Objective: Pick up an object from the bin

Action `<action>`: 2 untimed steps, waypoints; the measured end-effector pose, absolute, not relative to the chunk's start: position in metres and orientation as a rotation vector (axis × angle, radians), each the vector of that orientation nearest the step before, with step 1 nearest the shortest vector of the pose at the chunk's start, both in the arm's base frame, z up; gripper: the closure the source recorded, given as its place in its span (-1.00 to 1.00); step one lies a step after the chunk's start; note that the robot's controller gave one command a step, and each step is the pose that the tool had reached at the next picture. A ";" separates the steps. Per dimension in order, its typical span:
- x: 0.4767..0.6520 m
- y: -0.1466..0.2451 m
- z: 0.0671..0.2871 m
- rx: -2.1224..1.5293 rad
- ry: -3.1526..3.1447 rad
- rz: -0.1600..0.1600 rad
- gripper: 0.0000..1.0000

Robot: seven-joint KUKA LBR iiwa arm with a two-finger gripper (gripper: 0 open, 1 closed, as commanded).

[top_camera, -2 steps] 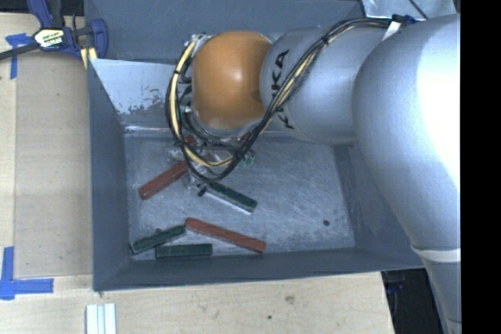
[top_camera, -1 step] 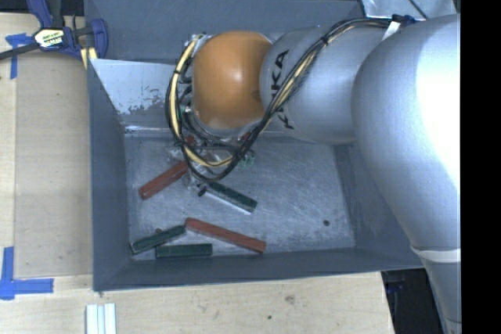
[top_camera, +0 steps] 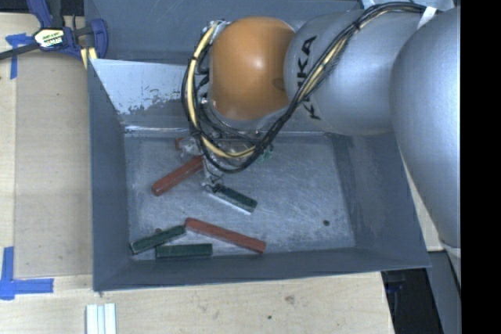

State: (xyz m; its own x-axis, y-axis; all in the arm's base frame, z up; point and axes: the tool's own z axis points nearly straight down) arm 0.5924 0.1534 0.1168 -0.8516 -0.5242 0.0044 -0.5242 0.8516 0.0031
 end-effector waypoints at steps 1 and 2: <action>0.586 0.168 0.139 0.868 -3.031 0.000 1.00; 0.586 0.123 0.190 0.891 -3.018 0.003 1.00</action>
Offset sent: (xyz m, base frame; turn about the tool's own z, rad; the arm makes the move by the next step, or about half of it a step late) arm 0.0019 -0.0423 0.0848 -0.0402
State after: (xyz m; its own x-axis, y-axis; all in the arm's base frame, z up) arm 0.5863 0.1229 0.1895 -0.8398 -0.5429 -0.0045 -0.5429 0.8398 -0.0036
